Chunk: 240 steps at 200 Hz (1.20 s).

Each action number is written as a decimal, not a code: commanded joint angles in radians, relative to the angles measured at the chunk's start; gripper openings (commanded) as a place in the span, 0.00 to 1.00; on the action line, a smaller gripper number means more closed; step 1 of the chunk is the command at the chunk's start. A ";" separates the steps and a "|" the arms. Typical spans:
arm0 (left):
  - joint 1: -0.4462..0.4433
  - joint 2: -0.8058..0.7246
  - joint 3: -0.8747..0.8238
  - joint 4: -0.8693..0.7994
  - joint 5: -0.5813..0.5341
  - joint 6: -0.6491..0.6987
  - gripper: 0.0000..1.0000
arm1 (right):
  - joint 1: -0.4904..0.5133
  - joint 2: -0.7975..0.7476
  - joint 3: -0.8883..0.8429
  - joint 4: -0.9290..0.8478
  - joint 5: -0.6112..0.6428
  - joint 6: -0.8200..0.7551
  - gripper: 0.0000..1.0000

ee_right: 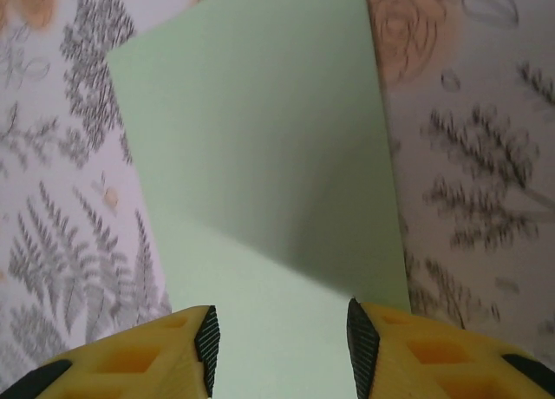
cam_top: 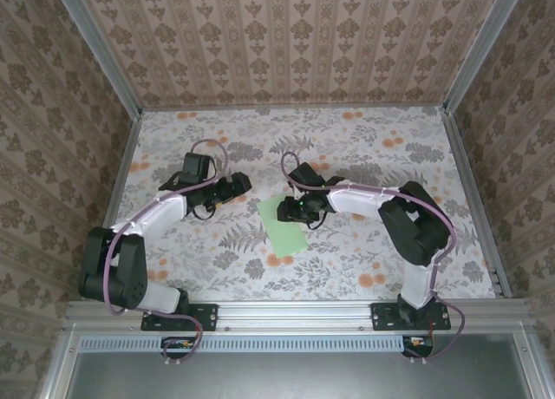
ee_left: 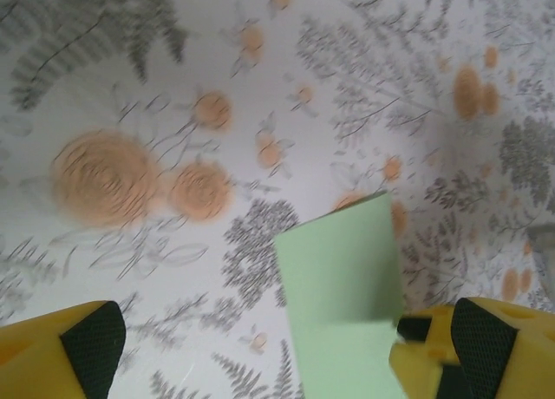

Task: Fold a paper plane with a square sheet of paper (pick it up from the middle)
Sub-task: First fold in half a square sheet of paper at the center of the table.

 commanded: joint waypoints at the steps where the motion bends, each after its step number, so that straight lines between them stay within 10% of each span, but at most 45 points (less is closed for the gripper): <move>1: 0.015 -0.032 -0.034 -0.008 0.043 -0.001 1.00 | 0.004 0.048 0.046 -0.017 0.087 0.072 0.47; 110: -0.120 -0.007 -0.158 0.156 0.182 -0.076 1.00 | 0.002 -0.025 -0.089 -0.090 0.402 0.487 0.45; 240: -0.238 0.093 -0.058 0.103 0.182 -0.142 0.97 | -0.122 0.010 0.012 0.078 0.087 0.223 0.41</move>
